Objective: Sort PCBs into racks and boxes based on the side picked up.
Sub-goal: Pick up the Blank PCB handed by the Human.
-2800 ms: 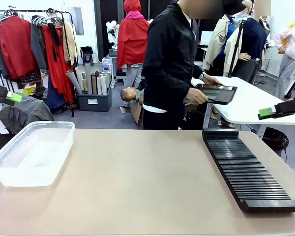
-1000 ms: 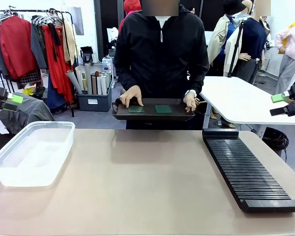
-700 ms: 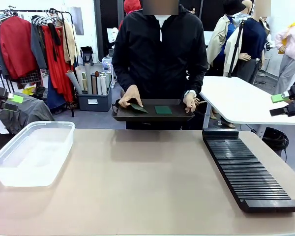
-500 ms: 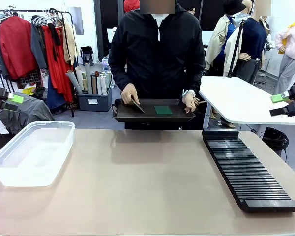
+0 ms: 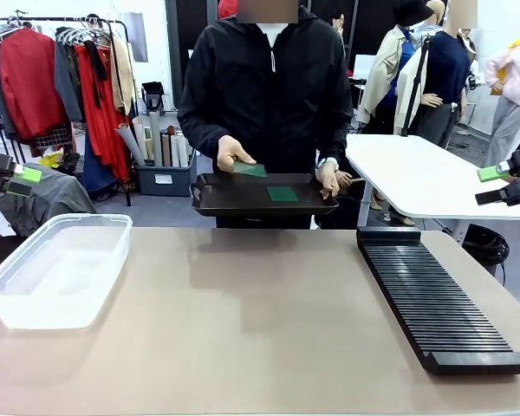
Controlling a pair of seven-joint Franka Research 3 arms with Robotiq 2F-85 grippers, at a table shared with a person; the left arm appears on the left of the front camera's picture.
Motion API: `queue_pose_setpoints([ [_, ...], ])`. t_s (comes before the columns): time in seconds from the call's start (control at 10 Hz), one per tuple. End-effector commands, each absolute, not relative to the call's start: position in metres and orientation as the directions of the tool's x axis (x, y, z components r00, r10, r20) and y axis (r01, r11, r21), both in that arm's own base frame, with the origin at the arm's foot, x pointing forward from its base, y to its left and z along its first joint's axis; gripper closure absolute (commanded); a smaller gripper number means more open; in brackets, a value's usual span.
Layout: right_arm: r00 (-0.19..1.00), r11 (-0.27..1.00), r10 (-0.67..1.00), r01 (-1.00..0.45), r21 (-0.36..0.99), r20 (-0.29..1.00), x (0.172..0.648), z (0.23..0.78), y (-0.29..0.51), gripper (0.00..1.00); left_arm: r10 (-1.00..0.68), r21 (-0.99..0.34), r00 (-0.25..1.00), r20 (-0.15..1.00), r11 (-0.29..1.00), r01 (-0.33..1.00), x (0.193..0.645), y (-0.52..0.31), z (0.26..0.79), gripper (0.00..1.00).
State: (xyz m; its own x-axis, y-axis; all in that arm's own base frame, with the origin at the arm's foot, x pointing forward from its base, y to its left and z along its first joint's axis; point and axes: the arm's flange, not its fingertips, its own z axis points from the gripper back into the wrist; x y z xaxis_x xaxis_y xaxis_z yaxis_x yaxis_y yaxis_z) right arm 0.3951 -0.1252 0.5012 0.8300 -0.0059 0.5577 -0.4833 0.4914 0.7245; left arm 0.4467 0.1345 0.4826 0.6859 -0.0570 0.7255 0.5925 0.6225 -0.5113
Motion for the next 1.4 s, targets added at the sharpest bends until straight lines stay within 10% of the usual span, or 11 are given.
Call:
queue_pose_setpoints([
  [0.0, 0.832, 0.493, -0.007, -0.480, 0.726, 0.555, 0.394, 0.502, -0.125, 0.00, -0.059, -0.507, 0.681, 0.729, 0.622, 0.597, 0.446, 0.135, 0.483, 0.00],
  [1.3, 0.832, 0.493, -0.007, -0.480, 0.726, 0.555, 0.394, 0.502, -0.125, 0.00, 0.021, -0.634, 0.804, 0.594, 0.628, 0.452, 0.437, 0.102, 0.468, 0.00],
])
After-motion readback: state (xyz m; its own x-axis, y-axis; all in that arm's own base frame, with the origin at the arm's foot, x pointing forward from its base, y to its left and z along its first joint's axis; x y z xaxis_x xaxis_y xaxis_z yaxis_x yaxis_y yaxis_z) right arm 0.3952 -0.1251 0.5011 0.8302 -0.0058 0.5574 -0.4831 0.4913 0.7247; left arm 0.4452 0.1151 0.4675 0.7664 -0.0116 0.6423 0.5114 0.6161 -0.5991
